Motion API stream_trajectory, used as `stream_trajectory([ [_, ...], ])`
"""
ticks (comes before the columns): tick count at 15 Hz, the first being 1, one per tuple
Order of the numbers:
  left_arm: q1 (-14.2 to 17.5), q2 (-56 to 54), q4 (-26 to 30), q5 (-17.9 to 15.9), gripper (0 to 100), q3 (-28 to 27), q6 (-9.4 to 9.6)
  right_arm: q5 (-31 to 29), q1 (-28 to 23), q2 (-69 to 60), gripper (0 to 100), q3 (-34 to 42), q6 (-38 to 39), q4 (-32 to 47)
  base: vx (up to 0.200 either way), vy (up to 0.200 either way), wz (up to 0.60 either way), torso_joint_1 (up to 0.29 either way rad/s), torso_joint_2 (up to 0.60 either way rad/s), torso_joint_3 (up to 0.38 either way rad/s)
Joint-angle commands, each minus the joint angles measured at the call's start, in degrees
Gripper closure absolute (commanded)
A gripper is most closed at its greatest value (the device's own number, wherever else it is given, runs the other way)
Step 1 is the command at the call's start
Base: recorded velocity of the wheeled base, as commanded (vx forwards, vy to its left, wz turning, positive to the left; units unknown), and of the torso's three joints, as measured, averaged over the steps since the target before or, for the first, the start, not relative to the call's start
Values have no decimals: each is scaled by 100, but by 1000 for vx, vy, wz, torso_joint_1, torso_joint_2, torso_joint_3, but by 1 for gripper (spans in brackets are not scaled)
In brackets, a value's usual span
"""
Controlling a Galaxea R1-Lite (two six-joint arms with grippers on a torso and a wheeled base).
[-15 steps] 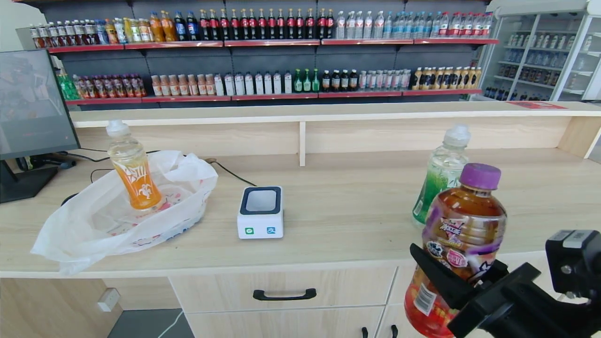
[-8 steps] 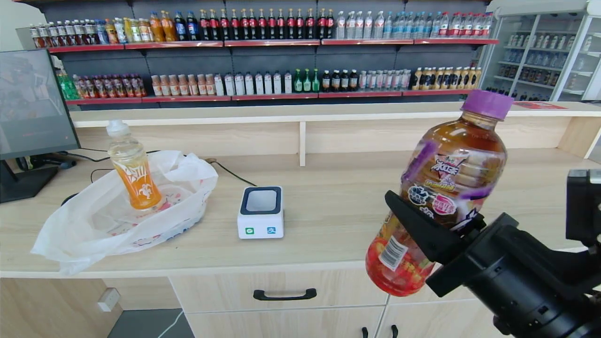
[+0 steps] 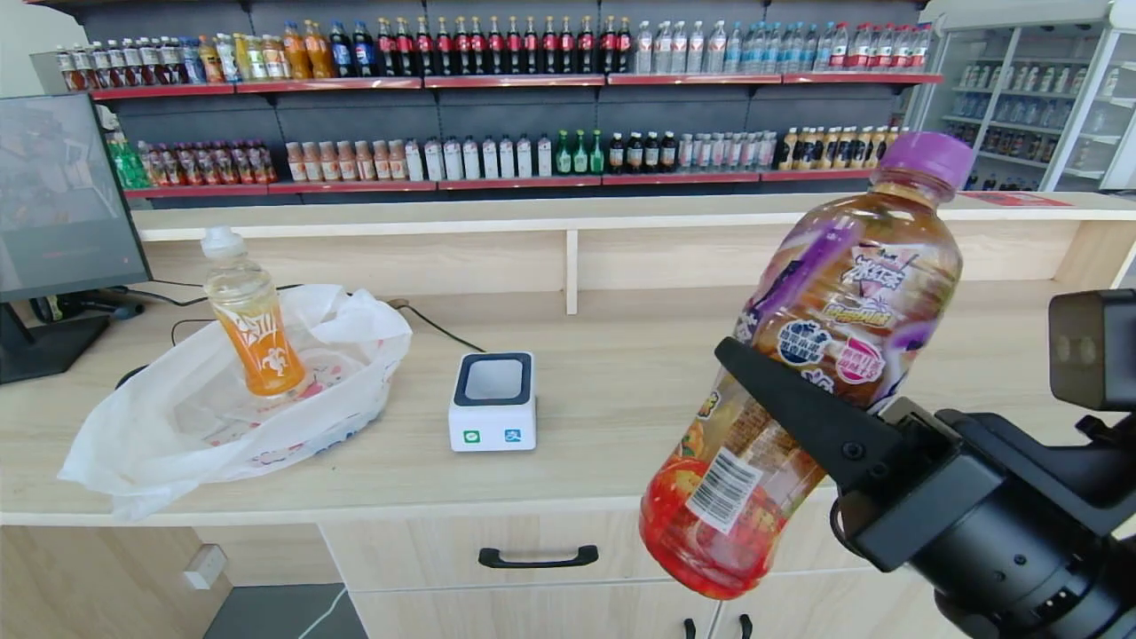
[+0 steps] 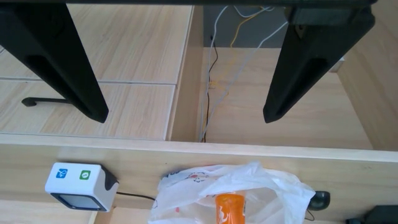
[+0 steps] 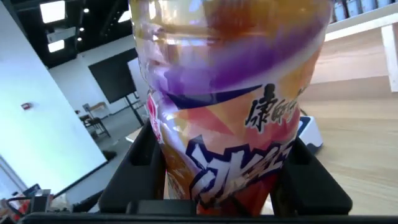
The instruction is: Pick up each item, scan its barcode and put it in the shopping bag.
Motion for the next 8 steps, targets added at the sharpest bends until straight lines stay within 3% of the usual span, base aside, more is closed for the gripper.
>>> stream_trajectory([
  [1,0,-2,-1,-2,0,-1,2,23,10,99,100,-201,196,-9,0,0,0,0,0,0],
  [8,0,-2,-1,-2,0,-1,2,137,326,117,100,-421,337,-9,0,0,0,0,0,0],
])
